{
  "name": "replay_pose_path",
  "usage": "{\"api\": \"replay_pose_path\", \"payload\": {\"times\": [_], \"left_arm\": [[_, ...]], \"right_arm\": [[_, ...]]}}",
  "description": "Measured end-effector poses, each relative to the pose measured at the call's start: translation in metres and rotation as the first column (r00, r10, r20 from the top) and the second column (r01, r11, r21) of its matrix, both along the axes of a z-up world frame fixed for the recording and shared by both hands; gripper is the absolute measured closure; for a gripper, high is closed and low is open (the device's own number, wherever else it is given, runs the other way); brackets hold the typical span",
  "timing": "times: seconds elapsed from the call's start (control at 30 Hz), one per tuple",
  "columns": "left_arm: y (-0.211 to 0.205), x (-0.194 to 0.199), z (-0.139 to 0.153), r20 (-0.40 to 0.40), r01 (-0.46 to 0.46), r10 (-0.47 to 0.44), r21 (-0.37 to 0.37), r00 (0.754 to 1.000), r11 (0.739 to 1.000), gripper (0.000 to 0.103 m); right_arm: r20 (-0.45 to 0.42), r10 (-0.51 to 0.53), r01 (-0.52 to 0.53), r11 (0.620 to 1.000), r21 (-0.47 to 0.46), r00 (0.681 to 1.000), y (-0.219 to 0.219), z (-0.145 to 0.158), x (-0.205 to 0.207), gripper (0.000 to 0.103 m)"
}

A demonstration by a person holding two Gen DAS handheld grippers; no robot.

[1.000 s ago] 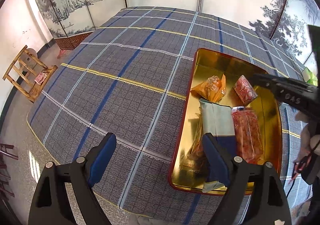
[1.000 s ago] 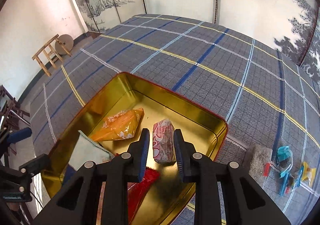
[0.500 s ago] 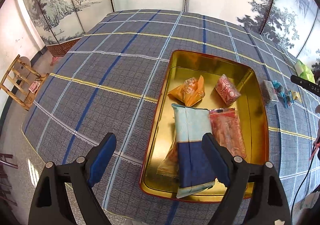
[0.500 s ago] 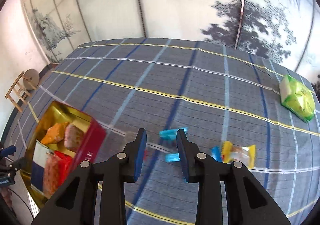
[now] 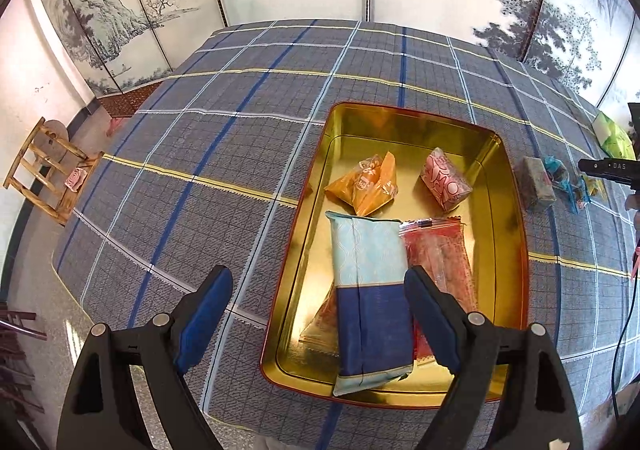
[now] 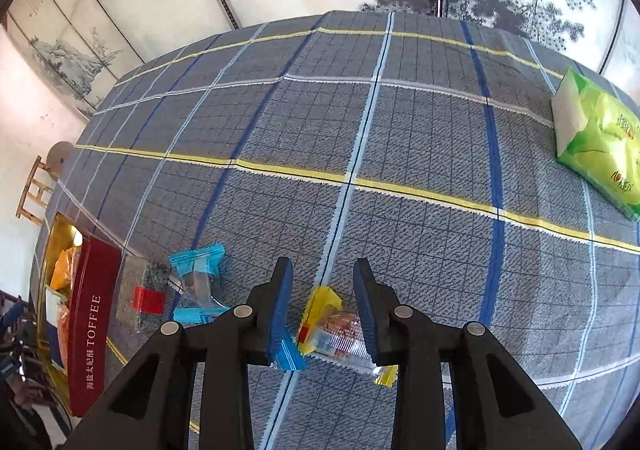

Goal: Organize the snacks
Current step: 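Reach the right gripper to the yellow-wrapped clear candy and grasp it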

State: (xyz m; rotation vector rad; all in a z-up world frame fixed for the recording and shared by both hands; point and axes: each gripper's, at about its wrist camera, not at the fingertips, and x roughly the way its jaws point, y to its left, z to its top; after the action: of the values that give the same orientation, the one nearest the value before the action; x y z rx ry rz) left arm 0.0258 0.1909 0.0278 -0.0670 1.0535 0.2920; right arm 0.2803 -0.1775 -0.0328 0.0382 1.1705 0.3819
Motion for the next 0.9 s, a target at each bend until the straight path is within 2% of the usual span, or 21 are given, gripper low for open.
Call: {"api": "replay_pose_path", "payload": {"times": [0.2,0.6,0.73,0.8,0.9], "left_arm": [[-0.01,0.004,0.004,0.009,0.02,-0.02,0.008,1.0,1.0,0.018],[-0.046,0.016,0.01,0.028,0.116,-0.116,0.014,0.993,0.993,0.018],[-0.053,0.019,0.011,0.028,0.13,-0.131,0.014,0.991,0.991,0.018],[-0.056,0.021,0.011,0.028,0.136,-0.137,0.012,0.99,0.991,0.018],[-0.062,0.023,0.012,0.028,0.145,-0.145,0.014,0.989,0.989,0.018]], "right_arm": [[-0.033,0.033,-0.032,0.999,0.027,0.999,-0.01,-0.006,-0.019,0.07],[0.058,0.079,-0.078,0.997,-0.023,0.995,-0.014,-0.002,-0.062,0.07],[0.078,0.11,-0.109,0.994,-0.015,0.991,-0.016,0.001,-0.073,0.061],[0.098,0.14,-0.136,0.99,-0.047,0.985,-0.013,0.002,-0.077,0.056],[0.111,0.174,-0.162,0.981,-0.108,0.978,-0.007,0.001,-0.082,0.055]]}}
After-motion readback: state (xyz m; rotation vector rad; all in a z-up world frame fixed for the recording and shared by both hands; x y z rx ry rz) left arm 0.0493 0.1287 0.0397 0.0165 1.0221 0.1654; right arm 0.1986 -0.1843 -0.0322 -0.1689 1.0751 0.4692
